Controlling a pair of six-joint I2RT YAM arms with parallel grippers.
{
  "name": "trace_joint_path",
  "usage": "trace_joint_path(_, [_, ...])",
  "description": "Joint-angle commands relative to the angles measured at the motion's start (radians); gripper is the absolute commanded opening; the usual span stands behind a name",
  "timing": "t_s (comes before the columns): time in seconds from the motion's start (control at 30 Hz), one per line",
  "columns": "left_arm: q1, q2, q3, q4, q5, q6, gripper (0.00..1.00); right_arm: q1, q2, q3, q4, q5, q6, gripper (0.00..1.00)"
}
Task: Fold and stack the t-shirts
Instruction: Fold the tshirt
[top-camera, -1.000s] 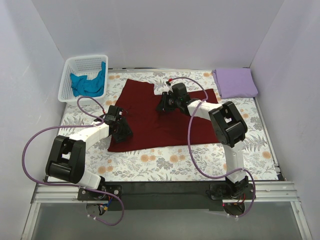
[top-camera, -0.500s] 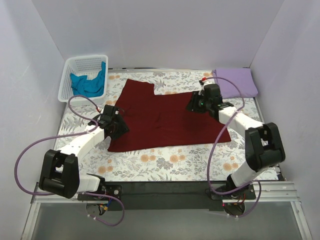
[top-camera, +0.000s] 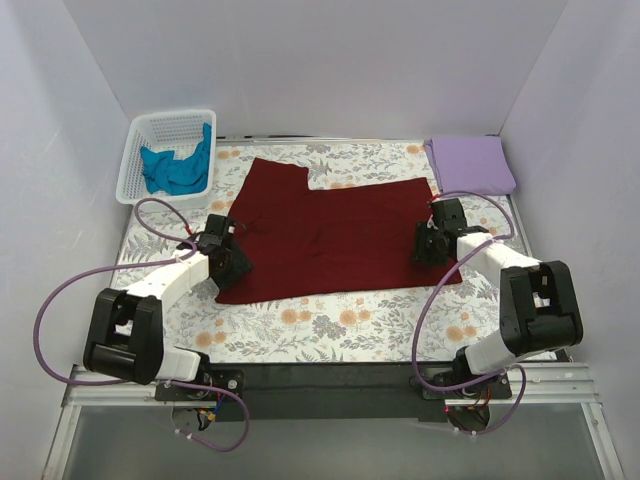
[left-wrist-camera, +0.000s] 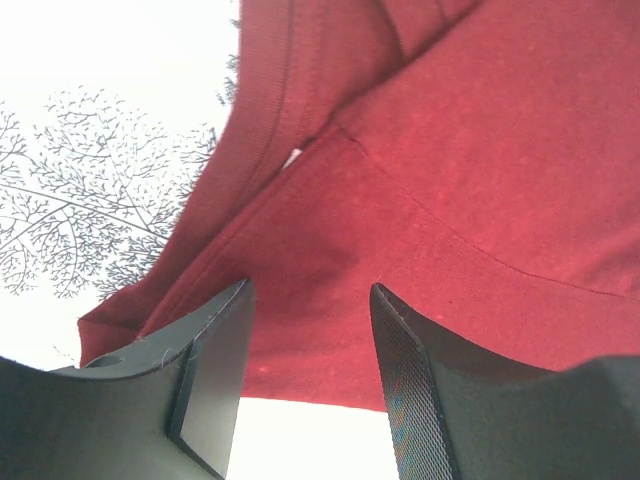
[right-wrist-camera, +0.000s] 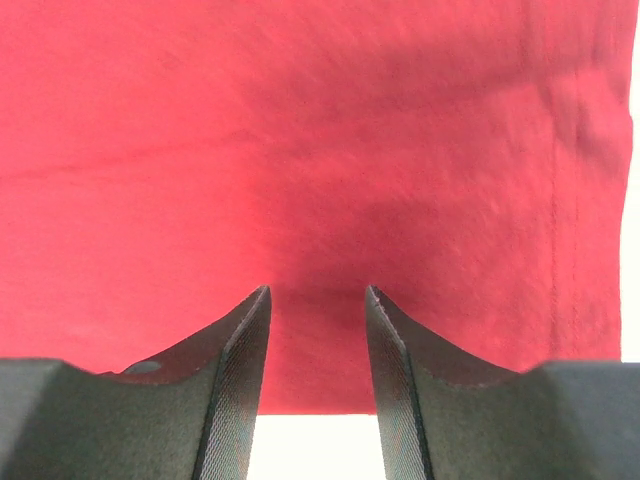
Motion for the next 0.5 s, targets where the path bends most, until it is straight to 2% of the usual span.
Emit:
trace_joint_path(0.0, [0.025,-0.015,-0.023,-0.035,0.024,-0.016,0.49,-0.024,0.025,-0.033,-0.094,0.007,-0.035,0.5])
trace_joint_path(0.13, [0.075,-0.07,-0.115,-0.042,0.119,-0.033,0.49,-0.059,-0.009,-0.131,-0.13,-0.074,-0.016,0.5])
trace_joint_path(0.3, [0.096,-0.15,-0.181,-0.105,0.181,-0.082,0.47,-0.09,-0.142,-0.264,-0.185,-0.091,0.004,0.52])
trace_joint_path(0.47, [0.094,-0.193,-0.206,-0.148,0.228,-0.152,0.45,-0.099,-0.231,-0.248,-0.268,-0.123,0.039,0.54])
